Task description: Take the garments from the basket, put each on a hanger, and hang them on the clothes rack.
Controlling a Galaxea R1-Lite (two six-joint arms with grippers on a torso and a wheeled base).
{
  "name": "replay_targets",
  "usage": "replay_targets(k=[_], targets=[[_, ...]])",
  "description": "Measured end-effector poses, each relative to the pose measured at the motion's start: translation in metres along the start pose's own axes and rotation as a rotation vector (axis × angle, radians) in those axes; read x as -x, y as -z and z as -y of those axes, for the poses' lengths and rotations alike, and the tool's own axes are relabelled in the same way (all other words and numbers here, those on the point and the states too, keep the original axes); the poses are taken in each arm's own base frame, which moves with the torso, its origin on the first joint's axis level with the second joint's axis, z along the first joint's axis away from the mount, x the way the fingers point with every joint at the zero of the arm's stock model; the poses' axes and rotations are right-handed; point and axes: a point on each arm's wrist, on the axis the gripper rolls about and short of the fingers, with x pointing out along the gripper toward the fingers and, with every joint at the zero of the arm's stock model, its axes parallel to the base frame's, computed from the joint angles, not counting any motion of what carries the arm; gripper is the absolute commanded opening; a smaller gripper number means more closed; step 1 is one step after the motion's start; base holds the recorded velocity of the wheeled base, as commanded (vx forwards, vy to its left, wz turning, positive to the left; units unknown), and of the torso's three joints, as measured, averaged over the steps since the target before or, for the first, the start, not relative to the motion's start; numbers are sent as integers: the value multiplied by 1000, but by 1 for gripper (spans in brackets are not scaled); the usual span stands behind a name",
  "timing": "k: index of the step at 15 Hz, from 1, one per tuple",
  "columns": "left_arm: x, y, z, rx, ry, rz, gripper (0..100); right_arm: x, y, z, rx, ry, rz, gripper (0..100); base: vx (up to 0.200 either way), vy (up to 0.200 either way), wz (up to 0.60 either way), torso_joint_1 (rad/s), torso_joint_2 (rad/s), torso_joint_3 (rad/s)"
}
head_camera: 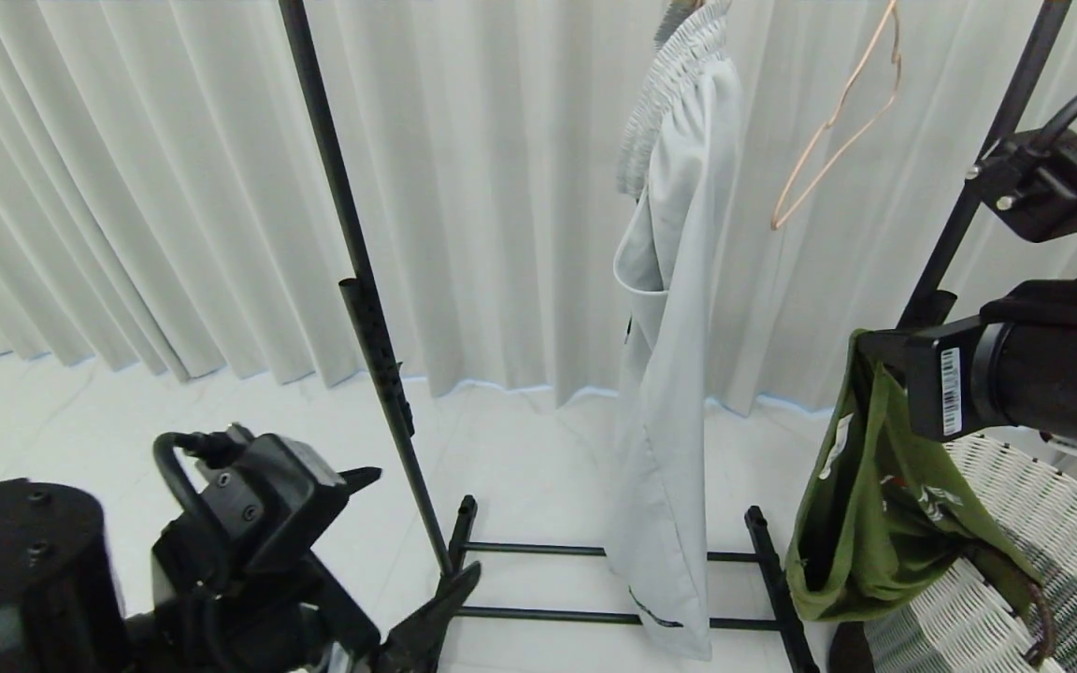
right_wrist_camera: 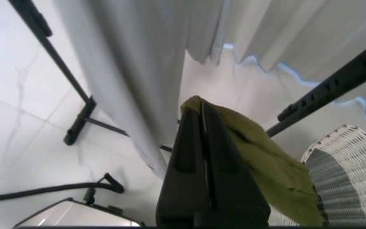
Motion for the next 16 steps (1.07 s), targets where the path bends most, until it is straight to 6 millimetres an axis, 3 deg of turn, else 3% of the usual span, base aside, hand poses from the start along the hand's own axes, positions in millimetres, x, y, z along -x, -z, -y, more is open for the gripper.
replay_targets(k=[4,7,11,16], targets=[[-48,-52,34,179,126,76,100,9,-1,2,-5,-16,18,0,0,0,0,0,0,0],[-93,-75,73,313,190,72,100,18,-3,5,-11,-28,38,0,0,0,0,0,0,0],[-153,-70,117,370,201,16,100,28,-3,10,-24,-34,58,0,0,0,0,0,0,0],[-216,-61,136,373,182,11,100,30,2,12,-31,-35,52,0,0,0,0,0,0,0]])
